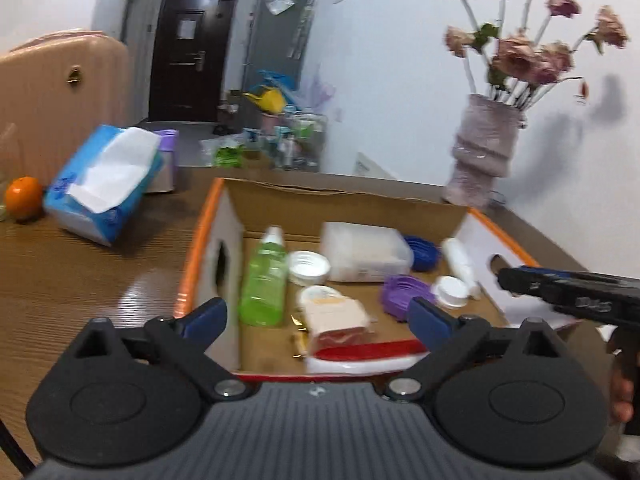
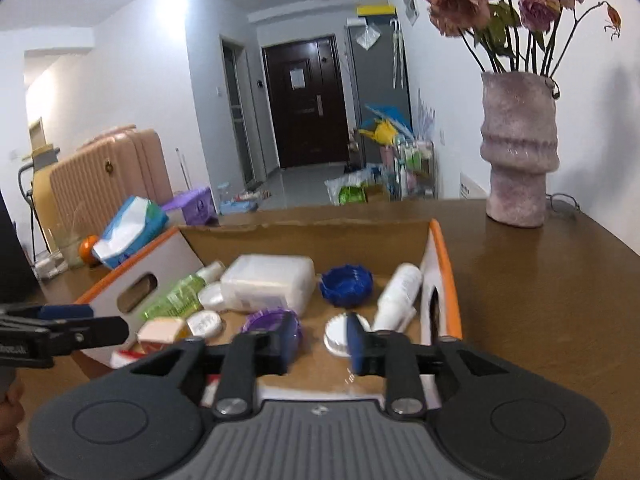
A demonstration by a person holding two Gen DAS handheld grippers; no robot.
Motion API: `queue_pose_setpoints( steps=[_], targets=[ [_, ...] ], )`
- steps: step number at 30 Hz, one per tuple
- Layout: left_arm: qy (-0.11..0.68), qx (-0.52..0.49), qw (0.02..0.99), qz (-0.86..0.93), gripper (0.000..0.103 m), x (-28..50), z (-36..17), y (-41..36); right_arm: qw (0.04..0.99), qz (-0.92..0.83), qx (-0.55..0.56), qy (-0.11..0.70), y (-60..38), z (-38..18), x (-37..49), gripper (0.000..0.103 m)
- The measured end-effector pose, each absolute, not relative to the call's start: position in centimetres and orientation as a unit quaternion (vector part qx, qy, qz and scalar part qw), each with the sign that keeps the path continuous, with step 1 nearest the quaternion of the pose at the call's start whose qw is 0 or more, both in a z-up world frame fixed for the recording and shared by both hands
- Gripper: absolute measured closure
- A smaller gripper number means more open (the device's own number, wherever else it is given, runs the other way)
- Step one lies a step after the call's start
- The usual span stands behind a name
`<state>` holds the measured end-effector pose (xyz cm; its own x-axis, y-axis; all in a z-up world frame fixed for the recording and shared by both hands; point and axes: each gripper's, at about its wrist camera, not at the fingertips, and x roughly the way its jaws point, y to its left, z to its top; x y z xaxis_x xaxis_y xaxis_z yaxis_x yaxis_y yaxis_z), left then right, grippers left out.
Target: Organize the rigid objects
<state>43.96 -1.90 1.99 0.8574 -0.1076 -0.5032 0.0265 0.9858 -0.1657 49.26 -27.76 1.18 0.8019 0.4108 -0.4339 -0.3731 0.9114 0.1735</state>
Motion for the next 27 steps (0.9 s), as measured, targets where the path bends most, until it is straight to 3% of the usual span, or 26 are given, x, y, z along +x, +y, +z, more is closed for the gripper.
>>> queue_pose_setpoints(
  steps=[1, 12, 27],
  targets=[
    [0.267, -0.085, 0.959, -0.034, 0.004, 44.0, 2.1, -1.5, 0.949, 0.205, 0.047, 0.236, -28.0, 1.2, 49.2, 0.053],
    [0.253, -0.09, 0.963, -0.023, 0.003, 42.9, 4.9, -1.7, 0.951, 0.184, 0.03, 0.245, -30.0, 4.0, 48.1, 0.04],
    [0.187, -0.041, 0.981, -0.02, 0.0, 34.7, 11.0, -2.7, 0.966, 0.179, -0.026, 0.184, -28.5, 10.7, 39.4, 0.018]
  ],
)
